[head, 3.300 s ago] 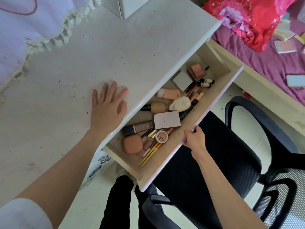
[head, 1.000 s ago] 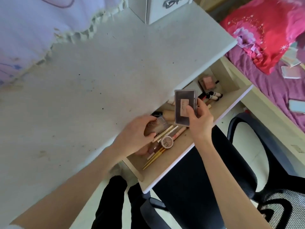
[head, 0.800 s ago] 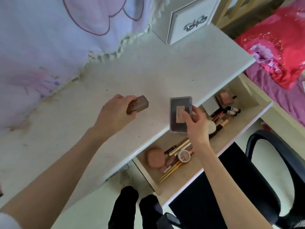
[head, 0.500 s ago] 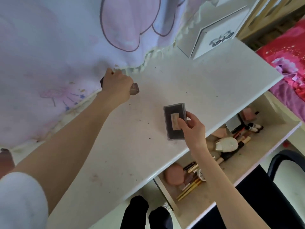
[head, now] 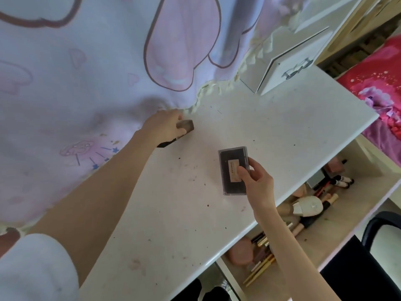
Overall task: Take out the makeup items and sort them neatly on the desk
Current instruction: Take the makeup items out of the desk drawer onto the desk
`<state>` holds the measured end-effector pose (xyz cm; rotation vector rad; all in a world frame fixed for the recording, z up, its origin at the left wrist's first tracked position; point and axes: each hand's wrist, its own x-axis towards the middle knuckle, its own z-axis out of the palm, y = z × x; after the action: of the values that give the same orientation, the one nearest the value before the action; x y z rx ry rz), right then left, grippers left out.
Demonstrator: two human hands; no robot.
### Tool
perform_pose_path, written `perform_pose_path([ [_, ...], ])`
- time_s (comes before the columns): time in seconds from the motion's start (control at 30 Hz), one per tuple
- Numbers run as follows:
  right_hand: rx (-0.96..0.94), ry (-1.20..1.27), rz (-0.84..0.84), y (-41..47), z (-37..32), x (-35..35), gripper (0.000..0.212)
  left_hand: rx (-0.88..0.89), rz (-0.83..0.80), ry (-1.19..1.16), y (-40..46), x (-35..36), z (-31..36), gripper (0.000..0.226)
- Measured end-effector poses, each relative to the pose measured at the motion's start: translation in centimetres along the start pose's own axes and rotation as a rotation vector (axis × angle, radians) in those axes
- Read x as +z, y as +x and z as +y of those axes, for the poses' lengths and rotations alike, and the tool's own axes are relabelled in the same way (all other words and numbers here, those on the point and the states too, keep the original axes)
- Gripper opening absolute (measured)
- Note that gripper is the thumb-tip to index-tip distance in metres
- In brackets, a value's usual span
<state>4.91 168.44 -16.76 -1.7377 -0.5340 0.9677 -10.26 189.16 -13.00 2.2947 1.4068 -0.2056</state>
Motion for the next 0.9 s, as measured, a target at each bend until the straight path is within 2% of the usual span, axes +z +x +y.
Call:
perform_pose_path([
  [0.1,0.014,0.015,-0.001,-0.1,0.0,0.2,0.022,-0.106,-0.044,-0.283,0.0,-0.8,-0.5,0.044],
  [0.2,0.019,0.029,-0.002,-0.3,-0.1,0.4,0.024,-0.150,-0.053,-0.341,-0.2,-1.5,-0.8,0.042],
  [0.3,0.017,0.034,-0.001,-0.5,-0.1,0.6,0.025,-0.137,0.087,-0.351,-0.4,-1.7,-0.9,0.043],
  [0.4,0.018,0.036,-0.002,-0.6,-0.3,0.6,0.023,-0.036,0.323,-0.304,-0.4,-1.8,-0.5,0.042],
  [0.47,0.021,0.043,-0.008,-0.6,-0.4,0.7,0.022,0.032,0.425,-0.304,-0.4,-1.7,0.2,0.043],
  [0.6,0.036,0.047,-0.009,-0.7,-0.4,0.6,0.023,0.104,0.514,-0.370,-0.5,-0.7,1.2,0.054],
  [0.73,0.109,0.033,-0.032,-0.8,0.1,0.6,0.017,0.085,0.548,-0.406,-0.6,0.4,1.2,0.057],
  [0.83,0.181,0.023,-0.097,-0.9,0.2,0.9,0.023,0.094,0.517,-0.549,-1.2,1.1,1.0,0.066],
  [0.9,0.215,0.000,-0.171,-1.2,0.3,1.3,0.030,0.080,0.553,-0.624,-2.4,1.9,0.7,0.065],
])
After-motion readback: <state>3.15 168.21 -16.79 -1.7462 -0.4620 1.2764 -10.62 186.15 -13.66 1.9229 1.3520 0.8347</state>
